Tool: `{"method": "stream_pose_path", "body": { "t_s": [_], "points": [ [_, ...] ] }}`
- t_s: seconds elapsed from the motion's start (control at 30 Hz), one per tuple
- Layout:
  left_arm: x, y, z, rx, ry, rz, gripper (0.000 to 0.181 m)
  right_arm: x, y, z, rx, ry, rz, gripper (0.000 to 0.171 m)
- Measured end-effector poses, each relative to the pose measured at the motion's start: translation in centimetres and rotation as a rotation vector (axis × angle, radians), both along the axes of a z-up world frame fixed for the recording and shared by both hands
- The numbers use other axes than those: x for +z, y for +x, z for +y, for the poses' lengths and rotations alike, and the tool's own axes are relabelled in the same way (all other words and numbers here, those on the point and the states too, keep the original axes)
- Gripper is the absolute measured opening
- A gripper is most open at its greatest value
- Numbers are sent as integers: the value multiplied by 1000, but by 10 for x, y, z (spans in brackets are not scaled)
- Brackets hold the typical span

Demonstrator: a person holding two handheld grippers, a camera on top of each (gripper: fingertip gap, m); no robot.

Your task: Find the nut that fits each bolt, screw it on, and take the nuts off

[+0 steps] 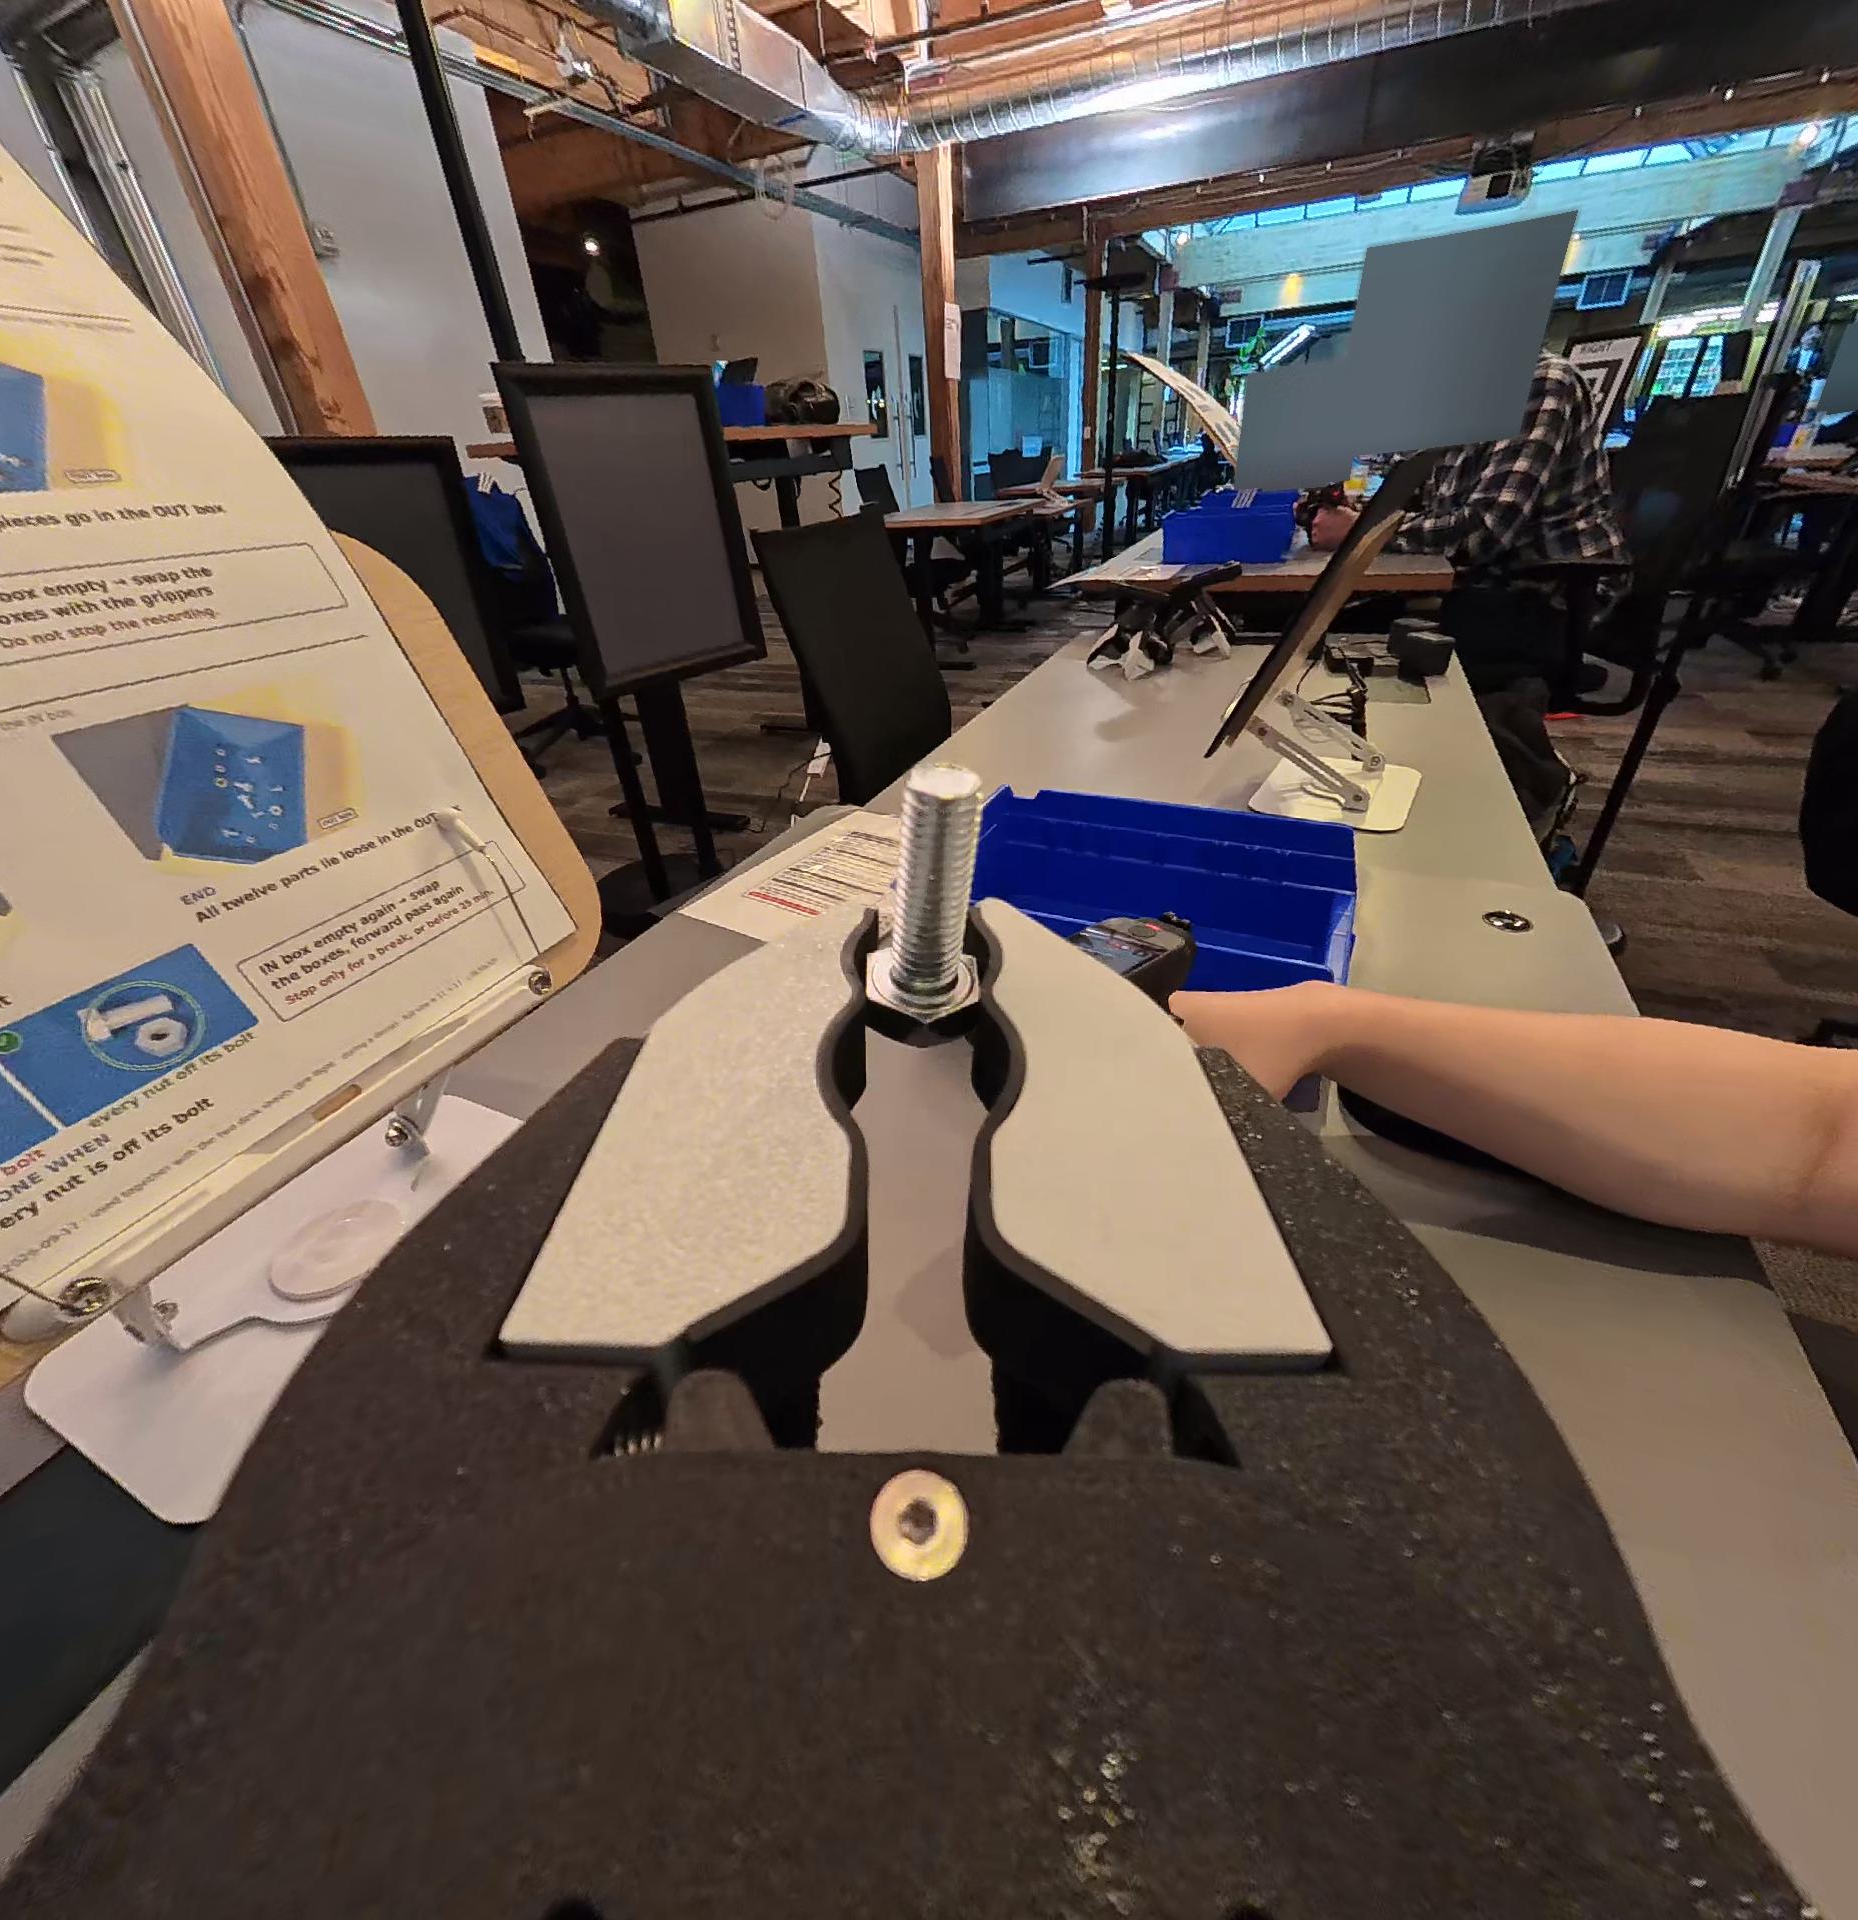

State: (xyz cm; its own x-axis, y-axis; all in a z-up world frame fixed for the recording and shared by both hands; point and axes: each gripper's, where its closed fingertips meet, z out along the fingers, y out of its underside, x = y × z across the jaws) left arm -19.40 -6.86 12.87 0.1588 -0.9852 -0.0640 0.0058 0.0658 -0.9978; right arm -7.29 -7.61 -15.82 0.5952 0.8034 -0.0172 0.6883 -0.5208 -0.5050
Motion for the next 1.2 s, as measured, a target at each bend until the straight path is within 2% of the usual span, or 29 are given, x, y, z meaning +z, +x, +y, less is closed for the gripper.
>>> {"method": "stream_pose_path", "body": {
  "t_s": [0.3, 0.5, 0.73, 0.93, 0.97, 1.0, 1.1, 1.2],
  "points": [
    [-9, 10, -1, -5, 12, 38, 14, -1, -4, 2, 36, -49, -81, 10],
    [-8, 11, -3, -29, -13, 18, 14, -1, -13, 1, 79, -86, -69, 10],
    [-24, 23, -4, -75, -34, 51, 14, -1, -13, -2, 134, -84, -87, 10],
    [-41, 40, -12, -63, 72, 124, 13, -1, -14, -4, 246, -142, -78, 11],
    [-43, 42, -13, -58, 100, 141, 13, 0, -15, -5, 245, -149, -64, 13],
    [-44, 43, -16, -58, 126, 152, 13, 1, -16, -8, 249, -160, -47, 22],
    [-46, 48, -24, -71, 178, 168, 13, 21, -19, -6, 227, -86, 30, 28],
    [-48, 52, -33, -111, 189, 169, 13, 84, -32, 7, 126, 72, 252, 27]
  ]
}}
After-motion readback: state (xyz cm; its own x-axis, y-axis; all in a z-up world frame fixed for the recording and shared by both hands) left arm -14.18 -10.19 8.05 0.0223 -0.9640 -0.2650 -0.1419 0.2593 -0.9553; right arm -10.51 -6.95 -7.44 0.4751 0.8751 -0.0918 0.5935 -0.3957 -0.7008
